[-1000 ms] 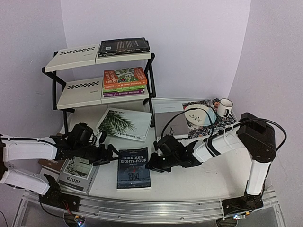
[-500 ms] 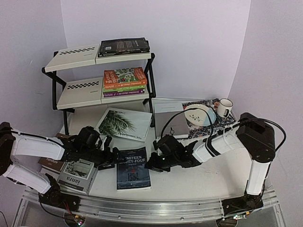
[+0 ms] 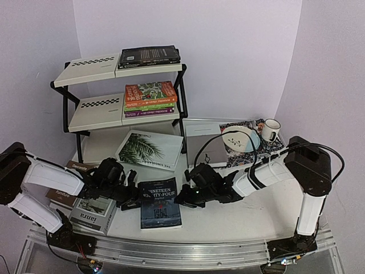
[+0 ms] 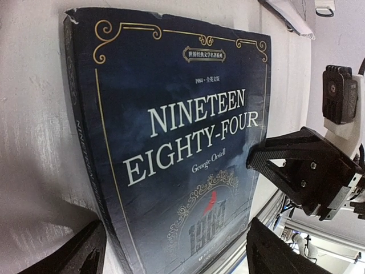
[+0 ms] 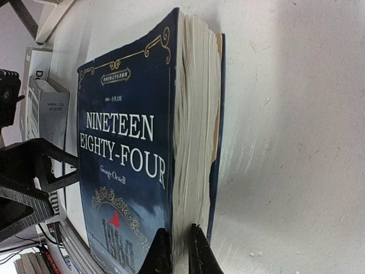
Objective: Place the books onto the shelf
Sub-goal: Pick up the book at the center of the board.
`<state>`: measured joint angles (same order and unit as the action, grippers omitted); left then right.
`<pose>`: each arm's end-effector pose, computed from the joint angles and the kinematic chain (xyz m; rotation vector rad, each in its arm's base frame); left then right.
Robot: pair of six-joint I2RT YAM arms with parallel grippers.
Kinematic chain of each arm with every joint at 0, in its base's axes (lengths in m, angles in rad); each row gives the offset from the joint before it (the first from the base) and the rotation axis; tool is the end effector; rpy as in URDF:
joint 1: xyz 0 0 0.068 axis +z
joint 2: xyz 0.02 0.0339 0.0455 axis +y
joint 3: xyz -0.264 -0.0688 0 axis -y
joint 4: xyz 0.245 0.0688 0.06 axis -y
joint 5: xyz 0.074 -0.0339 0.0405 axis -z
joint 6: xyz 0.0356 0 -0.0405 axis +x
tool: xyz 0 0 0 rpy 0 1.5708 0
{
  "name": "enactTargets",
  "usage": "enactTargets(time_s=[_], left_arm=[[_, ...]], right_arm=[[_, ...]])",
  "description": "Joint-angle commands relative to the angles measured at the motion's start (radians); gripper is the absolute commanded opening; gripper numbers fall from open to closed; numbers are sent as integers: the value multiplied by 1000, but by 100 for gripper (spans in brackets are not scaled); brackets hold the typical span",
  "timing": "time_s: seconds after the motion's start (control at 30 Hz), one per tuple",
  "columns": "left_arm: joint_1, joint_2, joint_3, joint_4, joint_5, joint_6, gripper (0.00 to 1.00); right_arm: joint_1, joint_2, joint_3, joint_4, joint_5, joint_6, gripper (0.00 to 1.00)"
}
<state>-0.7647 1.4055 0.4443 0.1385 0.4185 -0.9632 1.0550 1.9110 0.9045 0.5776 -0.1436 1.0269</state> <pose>0.1621 -0.1756 0.1293 -0.0438 2.7244 -1.1849 0.1875 0.3410 0.1420 -0.1398 2.3189 1.3705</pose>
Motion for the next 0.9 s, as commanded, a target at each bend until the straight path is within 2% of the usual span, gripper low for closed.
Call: enactTargets(time_s=[0.0, 0.17, 0.3, 0.47, 0.87], left_arm=[[-13, 61, 28, 32, 8, -12, 84], [-13, 93, 31, 138, 71, -60, 73], [-13, 32, 28, 200, 61, -77, 57], [-12, -50, 47, 219, 75, -86, 45], [-13, -10, 81, 417, 213, -173, 42]], right_arm=[[7, 34, -32, -75, 3, -19, 0], [7, 43, -46, -52, -12, -8, 0], [7, 45, -53, -50, -8, -15, 0], [7, 49, -38, -49, -22, -21, 0], [8, 45, -25, -50, -25, -34, 0]])
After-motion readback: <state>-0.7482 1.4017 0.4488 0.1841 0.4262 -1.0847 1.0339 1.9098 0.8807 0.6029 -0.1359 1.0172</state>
